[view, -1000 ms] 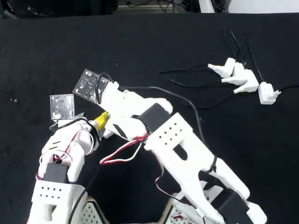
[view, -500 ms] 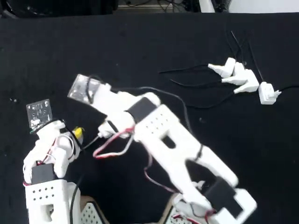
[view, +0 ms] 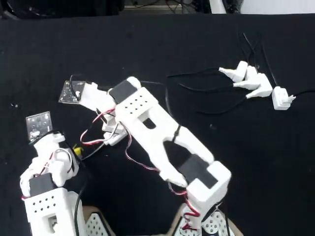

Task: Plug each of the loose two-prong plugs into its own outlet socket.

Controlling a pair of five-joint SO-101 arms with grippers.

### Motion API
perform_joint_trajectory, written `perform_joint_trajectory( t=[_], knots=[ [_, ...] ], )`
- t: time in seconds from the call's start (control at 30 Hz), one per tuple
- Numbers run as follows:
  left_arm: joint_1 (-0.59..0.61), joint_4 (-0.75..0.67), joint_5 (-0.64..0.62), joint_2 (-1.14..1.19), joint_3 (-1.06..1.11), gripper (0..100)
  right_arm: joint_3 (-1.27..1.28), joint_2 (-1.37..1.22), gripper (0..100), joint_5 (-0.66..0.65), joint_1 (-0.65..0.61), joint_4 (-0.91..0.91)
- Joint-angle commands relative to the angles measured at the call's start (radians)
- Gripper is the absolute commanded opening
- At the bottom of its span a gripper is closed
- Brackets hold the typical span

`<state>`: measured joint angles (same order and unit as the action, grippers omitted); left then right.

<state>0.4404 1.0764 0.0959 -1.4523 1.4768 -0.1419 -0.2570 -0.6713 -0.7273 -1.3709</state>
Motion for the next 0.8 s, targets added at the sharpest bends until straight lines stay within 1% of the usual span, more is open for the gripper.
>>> perform_joint_trajectory(
  t=[0.0,0.07,0.27,0.77],
  knots=[
    [0.082,0.018,0.037,-0.008,-0.008,25,-0.087,-0.016,1.1,-0.026,-0.02,-0.008],
    [0.104,0.021,0.041,-0.008,-0.008,25,-0.088,-0.036,1.1,-0.048,-0.026,-0.008],
    [0.107,0.021,0.04,-0.008,-0.008,25,-0.091,-0.074,1.1,-0.117,-0.025,-0.008],
    [0.107,0.021,0.04,-0.008,-0.008,25,-0.128,-0.111,1.1,-0.112,-0.029,-0.008]
  ],
)
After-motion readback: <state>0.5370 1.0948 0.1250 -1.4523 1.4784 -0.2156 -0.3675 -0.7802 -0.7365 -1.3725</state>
